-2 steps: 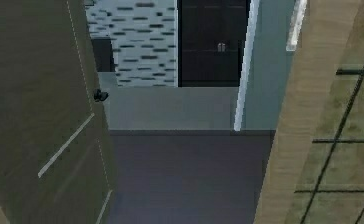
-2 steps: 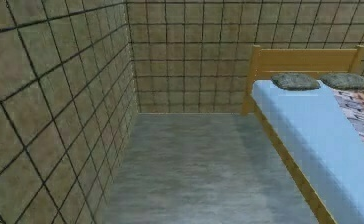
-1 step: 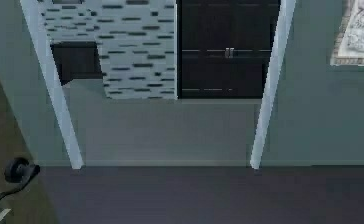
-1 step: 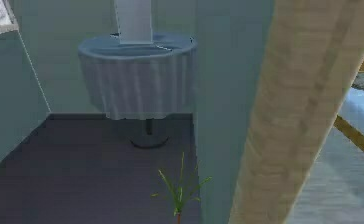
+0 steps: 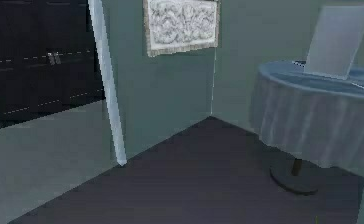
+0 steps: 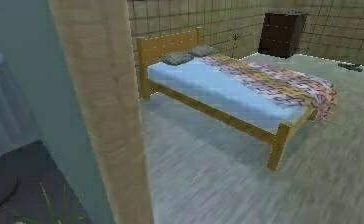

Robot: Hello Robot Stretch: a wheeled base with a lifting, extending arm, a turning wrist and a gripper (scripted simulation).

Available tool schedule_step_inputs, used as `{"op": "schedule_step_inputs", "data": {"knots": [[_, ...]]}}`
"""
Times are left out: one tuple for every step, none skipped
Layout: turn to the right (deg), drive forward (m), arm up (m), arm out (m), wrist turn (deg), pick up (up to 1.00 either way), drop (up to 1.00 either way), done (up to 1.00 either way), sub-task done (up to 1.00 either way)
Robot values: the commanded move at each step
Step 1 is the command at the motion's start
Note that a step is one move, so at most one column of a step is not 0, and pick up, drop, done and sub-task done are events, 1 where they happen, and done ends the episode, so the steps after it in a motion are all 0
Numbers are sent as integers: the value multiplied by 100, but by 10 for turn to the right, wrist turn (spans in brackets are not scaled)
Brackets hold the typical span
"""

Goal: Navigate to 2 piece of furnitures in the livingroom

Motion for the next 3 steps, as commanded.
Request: {"op": "schedule_step_inputs", "data": {"knots": [[0,55,0,0,0,0,0,0,0],[450,0,0,0,0,0,0,0,0],[60,0,0,0,0,0,0,0,0]]}}
